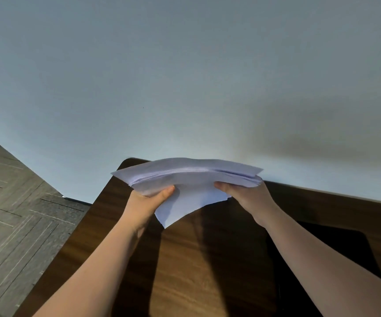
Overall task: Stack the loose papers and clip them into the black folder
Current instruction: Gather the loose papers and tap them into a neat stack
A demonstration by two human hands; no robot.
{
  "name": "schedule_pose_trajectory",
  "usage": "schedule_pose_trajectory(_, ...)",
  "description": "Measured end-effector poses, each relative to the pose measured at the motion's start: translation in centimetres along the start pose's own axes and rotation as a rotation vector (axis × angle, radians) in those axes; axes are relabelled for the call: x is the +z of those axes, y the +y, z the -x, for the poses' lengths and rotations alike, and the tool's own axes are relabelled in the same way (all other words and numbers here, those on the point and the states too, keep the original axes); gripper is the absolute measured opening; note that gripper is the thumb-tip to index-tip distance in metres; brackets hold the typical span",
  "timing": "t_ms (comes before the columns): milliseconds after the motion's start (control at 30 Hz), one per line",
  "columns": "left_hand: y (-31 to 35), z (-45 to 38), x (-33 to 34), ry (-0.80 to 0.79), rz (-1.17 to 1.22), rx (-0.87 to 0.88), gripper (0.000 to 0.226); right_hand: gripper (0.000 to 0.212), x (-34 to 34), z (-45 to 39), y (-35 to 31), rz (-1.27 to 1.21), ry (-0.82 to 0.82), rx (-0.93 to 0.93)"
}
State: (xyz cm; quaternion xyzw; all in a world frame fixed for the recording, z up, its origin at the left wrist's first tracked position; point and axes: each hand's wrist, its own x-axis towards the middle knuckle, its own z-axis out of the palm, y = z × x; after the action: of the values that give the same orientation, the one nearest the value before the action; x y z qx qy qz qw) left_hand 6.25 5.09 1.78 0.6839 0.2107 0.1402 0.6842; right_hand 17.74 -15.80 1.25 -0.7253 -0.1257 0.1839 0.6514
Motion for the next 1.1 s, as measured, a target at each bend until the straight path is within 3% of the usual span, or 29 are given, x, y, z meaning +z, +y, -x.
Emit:
schedule_pose_trajectory(67,1.2,0.2,0.3,0.043,0.043,0.045,0.018,0.039,-0.1,-0.2,-0.3,-0.045,0.025,-0.022)
schedule_pose_trajectory(100,1.9,0.3,0.5,0.075,0.058,0.083,0.02,0.038,-0.2,-0.2,-0.4,-0.055,0.033,-0.026)
schedule_pose_trajectory(167,3.5,0.6,1.0,0.171,0.097,0.178,0.083,0.035,-0.2,-0.2,-0.7,-0.044,0.024,-0.033)
schedule_pose_trajectory(200,4.4,0.7,1.2,0.217,0.128,0.214,0.101,0.035,-0.1,-0.3,-0.7,-0.036,0.018,-0.033)
schedule_pose_trajectory(233,5.2,0.7,1.5,0.268,0.148,0.254,0.105,0.035,-0.1,-0.3,-0.8,-0.035,0.02,-0.025)
schedule_pose_trajectory(333,7.1,0.9,2.8,0.396,0.141,0.33,0.088,0.037,0.1,-0.5,-0.7,-0.081,0.052,0.005)
schedule_pose_trajectory(500,8.3,0.4,3.3,0.52,0.226,0.316,0.023,0.036,0.2,-0.7,-1.0,-0.086,0.04,0.025)
schedule_pose_trajectory(567,8.0,0.0,3.1,0.541,0.217,0.318,0.006,0.036,0.1,-0.8,-1.1,-0.098,0.021,0.029)
schedule_pose_trajectory(767,7.4,-0.8,2.6,0.61,0.186,0.291,0.018,0.034,0.1,-0.9,-1.4,-0.116,-0.005,0.024)
schedule_pose_trajectory(1000,6.4,-1.0,2.4,0.536,0.158,0.228,0.012,0.035,0.2,-0.9,-1.6,-0.1,-0.028,0.03)
schedule_pose_trajectory(1100,5.9,-1.3,2.2,0.509,0.11,0.166,0.035,0.033,0.4,-1.0,-1.8,-0.088,-0.024,0.037)
